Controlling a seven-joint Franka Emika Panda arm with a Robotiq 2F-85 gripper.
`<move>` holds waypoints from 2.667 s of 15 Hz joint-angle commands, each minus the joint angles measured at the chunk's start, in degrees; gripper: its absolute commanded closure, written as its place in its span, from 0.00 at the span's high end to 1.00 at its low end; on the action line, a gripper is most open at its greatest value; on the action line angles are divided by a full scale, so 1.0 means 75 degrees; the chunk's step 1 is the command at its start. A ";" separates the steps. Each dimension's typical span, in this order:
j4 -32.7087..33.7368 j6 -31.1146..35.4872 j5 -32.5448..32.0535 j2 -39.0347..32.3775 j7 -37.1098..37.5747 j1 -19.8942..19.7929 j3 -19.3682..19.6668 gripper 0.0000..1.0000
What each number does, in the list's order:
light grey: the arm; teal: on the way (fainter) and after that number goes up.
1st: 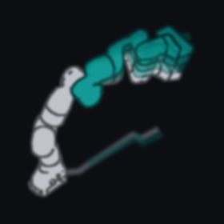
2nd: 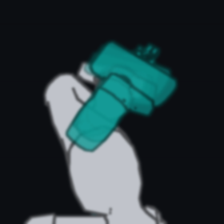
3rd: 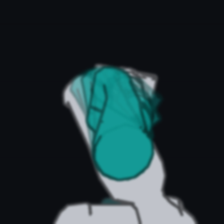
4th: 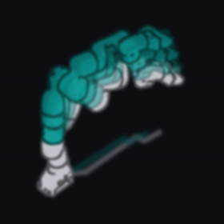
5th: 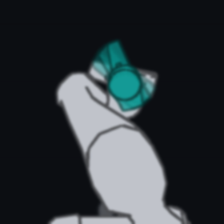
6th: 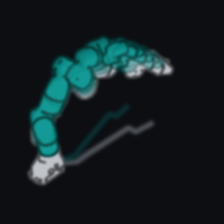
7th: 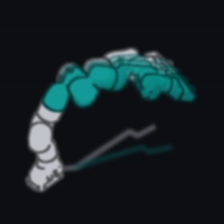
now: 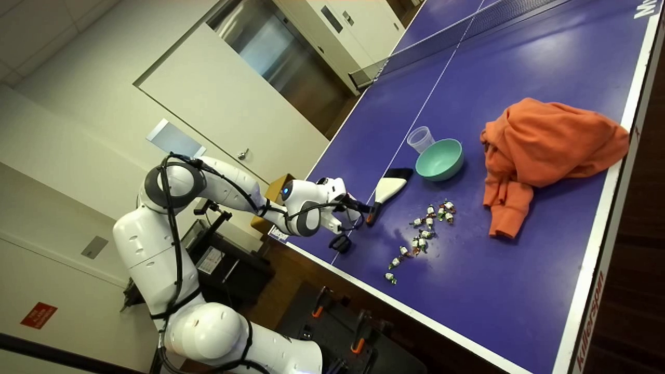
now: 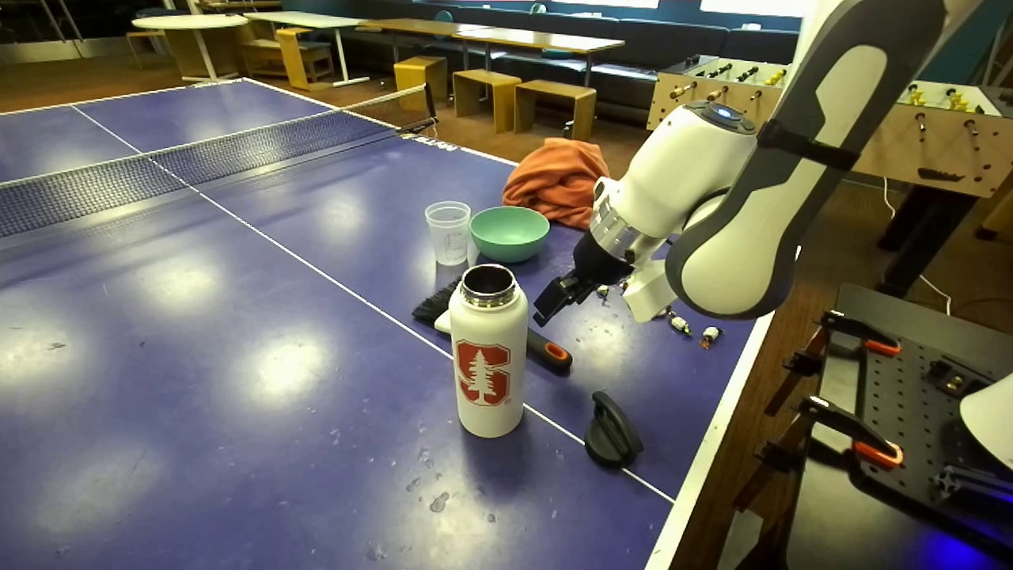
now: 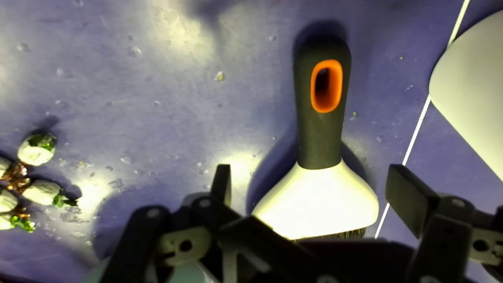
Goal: Move the cup backwards, empty the bowl then sweep the table.
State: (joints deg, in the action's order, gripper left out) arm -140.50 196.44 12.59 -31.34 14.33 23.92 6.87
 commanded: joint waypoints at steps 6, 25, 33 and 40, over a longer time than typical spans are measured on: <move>0.0626 0.0184 0.1069 -0.0538 -0.0457 0.0958 0.0421 1.00; 0.1780 0.0197 0.1174 -0.1619 -0.0768 0.1547 0.0941 1.00; 0.1888 0.0197 0.0990 -0.1776 -0.0792 0.1221 0.0707 1.00; 0.2113 0.0197 0.1037 -0.1989 -0.0789 0.1294 0.0785 1.00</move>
State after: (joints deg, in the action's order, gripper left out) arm -126.30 197.92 20.36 -45.54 10.18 33.93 12.79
